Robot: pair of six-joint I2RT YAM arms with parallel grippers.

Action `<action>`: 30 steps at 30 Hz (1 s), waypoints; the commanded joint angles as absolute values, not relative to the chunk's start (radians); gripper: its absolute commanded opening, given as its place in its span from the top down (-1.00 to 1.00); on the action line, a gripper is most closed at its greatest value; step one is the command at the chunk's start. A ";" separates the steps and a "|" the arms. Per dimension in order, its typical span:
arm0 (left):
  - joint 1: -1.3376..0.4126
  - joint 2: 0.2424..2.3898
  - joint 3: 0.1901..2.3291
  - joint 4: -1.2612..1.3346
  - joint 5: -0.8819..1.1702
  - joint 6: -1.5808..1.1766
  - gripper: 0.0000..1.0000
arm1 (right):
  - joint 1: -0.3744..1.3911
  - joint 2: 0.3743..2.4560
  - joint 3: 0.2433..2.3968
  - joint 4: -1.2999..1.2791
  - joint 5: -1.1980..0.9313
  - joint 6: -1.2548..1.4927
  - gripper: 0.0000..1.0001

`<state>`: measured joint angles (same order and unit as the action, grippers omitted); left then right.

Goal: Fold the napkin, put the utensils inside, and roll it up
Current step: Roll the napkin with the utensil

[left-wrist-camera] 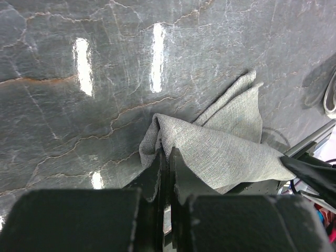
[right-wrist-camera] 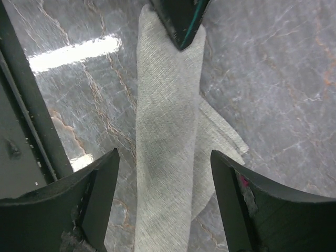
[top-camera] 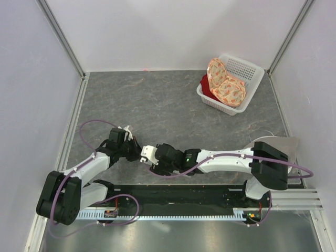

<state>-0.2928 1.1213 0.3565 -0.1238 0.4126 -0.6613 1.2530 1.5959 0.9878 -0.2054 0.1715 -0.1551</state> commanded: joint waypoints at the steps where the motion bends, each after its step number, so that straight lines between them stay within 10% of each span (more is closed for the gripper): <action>1: -0.290 1.138 0.393 -0.137 0.406 -0.641 0.96 | 1.259 1.641 0.989 -0.160 0.210 -0.181 -0.57; 11: -0.291 1.132 0.396 -0.124 0.425 -0.632 0.96 | 1.181 1.735 1.026 -0.235 0.045 -0.130 -0.09; 18: -0.290 1.078 0.419 -0.143 0.405 -0.609 -0.22 | 1.056 1.782 1.066 -0.298 -0.398 -0.095 0.21; 30: -0.293 0.855 0.359 -0.178 0.299 -0.607 -0.32 | 0.851 1.950 1.130 -0.338 -0.919 -0.009 0.23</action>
